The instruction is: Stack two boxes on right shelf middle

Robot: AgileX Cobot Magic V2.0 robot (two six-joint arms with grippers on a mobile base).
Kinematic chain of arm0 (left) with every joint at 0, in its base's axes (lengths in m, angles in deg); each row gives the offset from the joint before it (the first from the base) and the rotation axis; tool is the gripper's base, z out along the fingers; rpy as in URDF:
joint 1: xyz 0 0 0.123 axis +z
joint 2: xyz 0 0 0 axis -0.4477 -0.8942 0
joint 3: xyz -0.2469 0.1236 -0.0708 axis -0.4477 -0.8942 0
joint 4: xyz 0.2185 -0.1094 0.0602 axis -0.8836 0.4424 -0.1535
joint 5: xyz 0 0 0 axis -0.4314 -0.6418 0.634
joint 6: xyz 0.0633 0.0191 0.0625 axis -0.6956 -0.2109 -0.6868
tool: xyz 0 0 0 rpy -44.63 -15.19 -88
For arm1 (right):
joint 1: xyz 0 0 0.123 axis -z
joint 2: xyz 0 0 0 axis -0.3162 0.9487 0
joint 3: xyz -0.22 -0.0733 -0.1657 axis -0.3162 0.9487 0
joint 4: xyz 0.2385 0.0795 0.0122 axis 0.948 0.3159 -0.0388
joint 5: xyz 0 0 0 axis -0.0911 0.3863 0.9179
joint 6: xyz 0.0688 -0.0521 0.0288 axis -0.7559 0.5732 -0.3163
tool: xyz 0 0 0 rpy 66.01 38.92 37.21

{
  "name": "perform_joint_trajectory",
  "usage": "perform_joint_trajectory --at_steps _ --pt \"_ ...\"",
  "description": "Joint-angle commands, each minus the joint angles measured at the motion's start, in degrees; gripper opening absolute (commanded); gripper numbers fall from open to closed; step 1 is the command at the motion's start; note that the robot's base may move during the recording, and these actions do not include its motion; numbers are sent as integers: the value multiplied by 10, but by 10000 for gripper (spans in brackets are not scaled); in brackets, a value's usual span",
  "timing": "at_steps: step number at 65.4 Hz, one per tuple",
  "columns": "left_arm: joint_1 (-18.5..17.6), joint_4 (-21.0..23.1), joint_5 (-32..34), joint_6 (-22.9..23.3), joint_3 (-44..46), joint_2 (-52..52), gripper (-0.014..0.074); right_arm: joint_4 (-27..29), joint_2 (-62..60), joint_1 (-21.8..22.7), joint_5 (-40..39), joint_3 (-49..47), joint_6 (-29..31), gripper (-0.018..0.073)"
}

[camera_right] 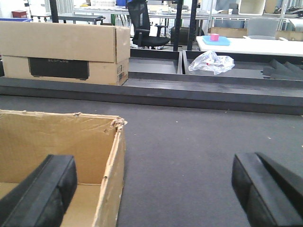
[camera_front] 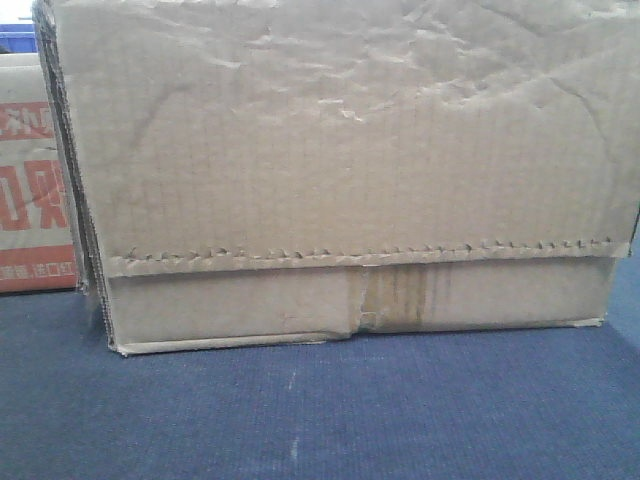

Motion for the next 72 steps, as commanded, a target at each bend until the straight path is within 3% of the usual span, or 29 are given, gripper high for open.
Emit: perform_joint_trajectory --at_steps 1,24,29,39,48,72 --pt "10 13 -4 -23 9 -31 527 0 2 -3 -6 -3 1 570" --pt "11 13 16 -25 9 -138 524 0 2 -3 -6 -3 1 570" --pt "11 14 16 -20 9 -143 484 0 2 -3 -6 -3 1 570" --pt "11 14 16 -20 9 -143 216 0 2 -3 -6 -3 1 570" --pt "11 14 16 -20 9 -143 -115 0 2 -3 -7 -3 1 570" --pt "11 8 16 -2 25 -104 -111 0 2 -3 -7 -3 1 570"
